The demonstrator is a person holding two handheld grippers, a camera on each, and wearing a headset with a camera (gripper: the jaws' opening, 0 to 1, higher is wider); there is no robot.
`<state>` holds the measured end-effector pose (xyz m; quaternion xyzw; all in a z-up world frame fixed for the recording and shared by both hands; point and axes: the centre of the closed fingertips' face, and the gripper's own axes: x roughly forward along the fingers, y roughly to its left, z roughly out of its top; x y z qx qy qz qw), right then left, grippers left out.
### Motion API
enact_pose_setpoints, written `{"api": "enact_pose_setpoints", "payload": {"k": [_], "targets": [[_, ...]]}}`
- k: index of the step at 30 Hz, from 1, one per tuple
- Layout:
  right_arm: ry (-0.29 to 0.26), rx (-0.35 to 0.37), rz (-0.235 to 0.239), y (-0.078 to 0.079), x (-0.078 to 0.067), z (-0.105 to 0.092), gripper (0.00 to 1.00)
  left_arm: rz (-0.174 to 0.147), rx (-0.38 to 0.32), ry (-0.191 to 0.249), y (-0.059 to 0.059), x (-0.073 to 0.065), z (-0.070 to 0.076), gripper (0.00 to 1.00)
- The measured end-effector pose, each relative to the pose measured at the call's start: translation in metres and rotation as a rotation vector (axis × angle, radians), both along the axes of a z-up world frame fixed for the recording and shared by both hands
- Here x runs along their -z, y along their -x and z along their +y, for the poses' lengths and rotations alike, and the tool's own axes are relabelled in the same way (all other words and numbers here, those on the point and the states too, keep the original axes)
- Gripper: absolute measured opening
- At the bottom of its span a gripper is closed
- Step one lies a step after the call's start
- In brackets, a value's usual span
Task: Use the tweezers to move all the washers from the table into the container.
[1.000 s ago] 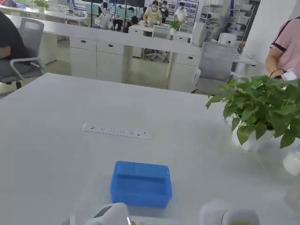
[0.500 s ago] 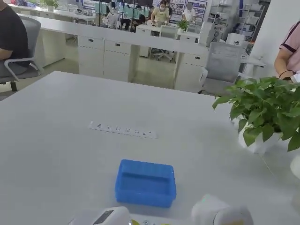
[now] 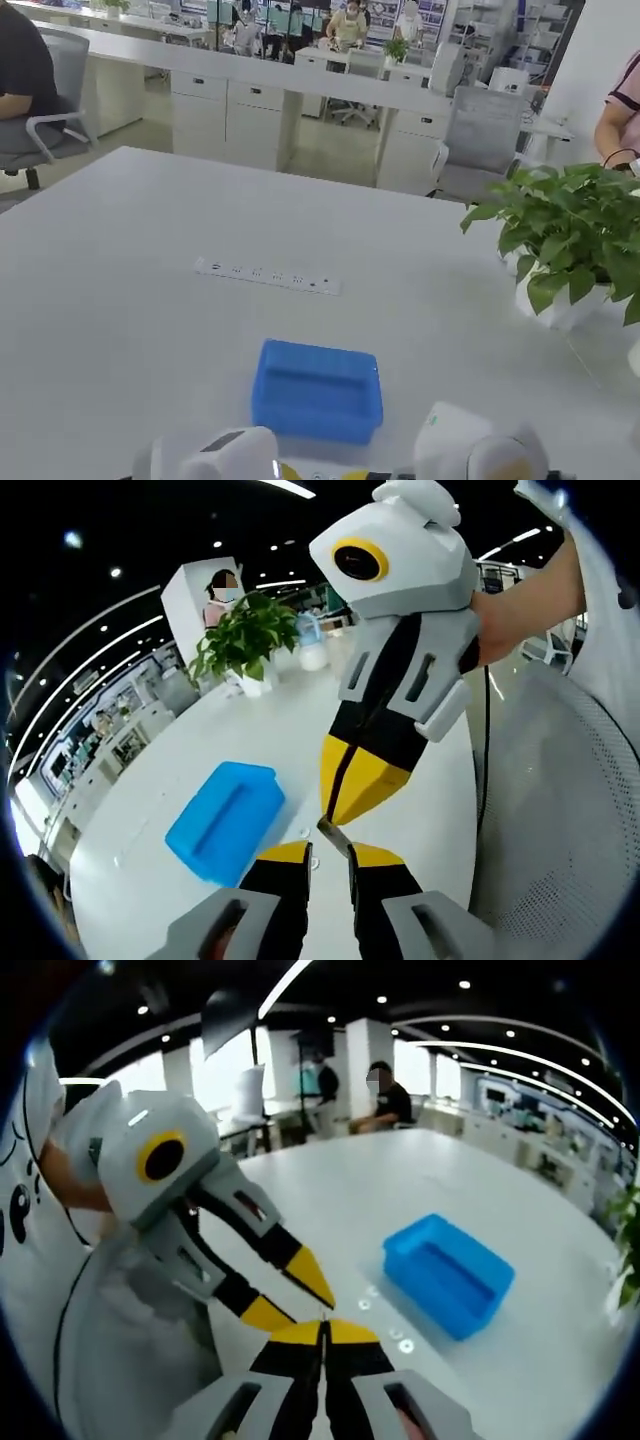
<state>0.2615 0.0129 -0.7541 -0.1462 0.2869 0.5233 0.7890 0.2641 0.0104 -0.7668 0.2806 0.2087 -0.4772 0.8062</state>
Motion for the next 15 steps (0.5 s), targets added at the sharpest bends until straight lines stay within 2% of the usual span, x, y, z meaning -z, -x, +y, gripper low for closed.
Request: {"api": "enact_pose_setpoints", "payload": {"k": [3,5,6,9,10,11,13,15], "targets": [[-0.005,-0.019,0.005,0.003,0.0,0.001,0.0,0.017,0.069,-0.006,0.001,0.001,-0.003,0.15],[-0.004,-0.035,0.007,0.005,0.0,0.001,0.0,0.072,0.136,-0.02,0.007,0.005,-0.007,0.14],[-0.006,-0.041,0.01,0.006,0.0,0.002,0.0,0.084,0.158,-0.033,0.007,0.006,-0.008,0.13],[-0.007,-0.052,0.019,0.008,0.0,0.002,0.0,0.076,0.212,-0.051,0.006,0.005,-0.012,0.05],[-0.006,-0.051,0.016,0.008,0.0,0.001,0.0,0.089,0.243,-0.06,0.009,0.006,-0.014,0.04],[-0.002,-0.052,0.016,0.008,0.0,0.0,0.0,0.088,0.229,-0.062,0.007,0.006,-0.013,0.04],[-0.001,-0.046,0.019,0.009,0.0,-0.001,0.0,0.095,0.25,-0.069,0.008,0.006,-0.013,0.03],[-0.008,-0.026,0.029,0.01,0.0,-0.002,0.0,0.112,0.256,-0.065,0.01,0.007,-0.014,0.01]]}}
